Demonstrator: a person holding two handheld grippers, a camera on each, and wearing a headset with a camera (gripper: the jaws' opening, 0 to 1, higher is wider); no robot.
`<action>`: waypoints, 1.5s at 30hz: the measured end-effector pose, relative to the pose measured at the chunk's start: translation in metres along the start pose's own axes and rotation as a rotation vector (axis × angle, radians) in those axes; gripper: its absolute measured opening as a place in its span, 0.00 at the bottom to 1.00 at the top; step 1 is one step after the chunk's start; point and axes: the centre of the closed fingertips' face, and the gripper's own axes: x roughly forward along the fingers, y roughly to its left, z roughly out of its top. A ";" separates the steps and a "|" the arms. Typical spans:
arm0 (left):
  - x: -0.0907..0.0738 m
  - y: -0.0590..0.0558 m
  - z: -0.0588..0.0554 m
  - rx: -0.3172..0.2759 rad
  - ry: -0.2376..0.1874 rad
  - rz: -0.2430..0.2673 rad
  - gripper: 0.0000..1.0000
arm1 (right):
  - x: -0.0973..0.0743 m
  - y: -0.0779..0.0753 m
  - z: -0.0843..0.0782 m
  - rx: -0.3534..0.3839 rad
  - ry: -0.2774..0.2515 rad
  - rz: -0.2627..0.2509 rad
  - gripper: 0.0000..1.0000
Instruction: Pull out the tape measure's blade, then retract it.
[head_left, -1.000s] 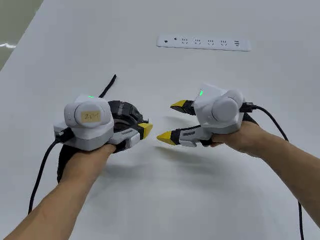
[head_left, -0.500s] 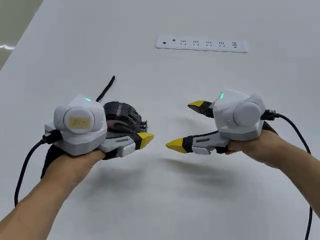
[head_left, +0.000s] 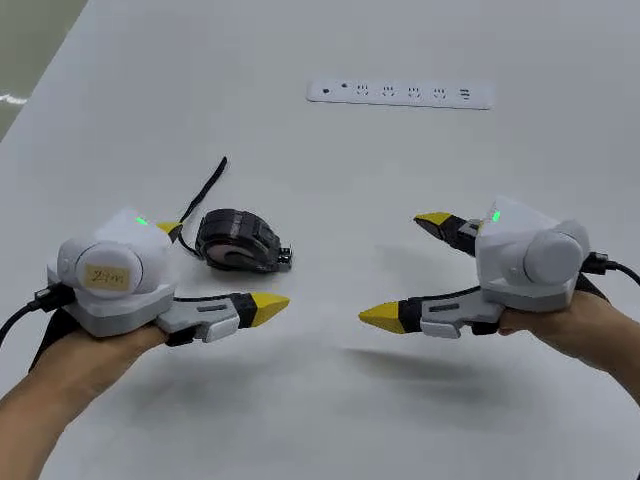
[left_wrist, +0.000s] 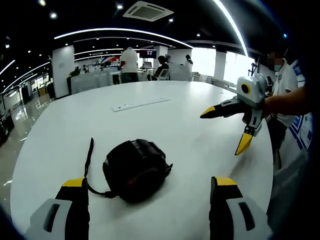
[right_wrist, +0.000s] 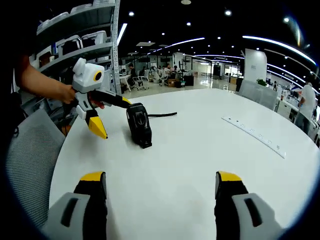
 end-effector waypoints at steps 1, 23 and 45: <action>-0.001 0.000 -0.002 -0.005 -0.001 -0.007 0.99 | -0.004 0.000 -0.002 -0.001 0.002 -0.003 0.92; -0.037 -0.007 -0.003 0.031 -0.094 -0.067 1.00 | -0.063 0.001 -0.032 0.070 -0.023 -0.142 0.97; -0.058 -0.019 0.000 0.047 -0.168 -0.083 1.00 | -0.079 0.010 -0.035 0.124 -0.051 -0.170 1.00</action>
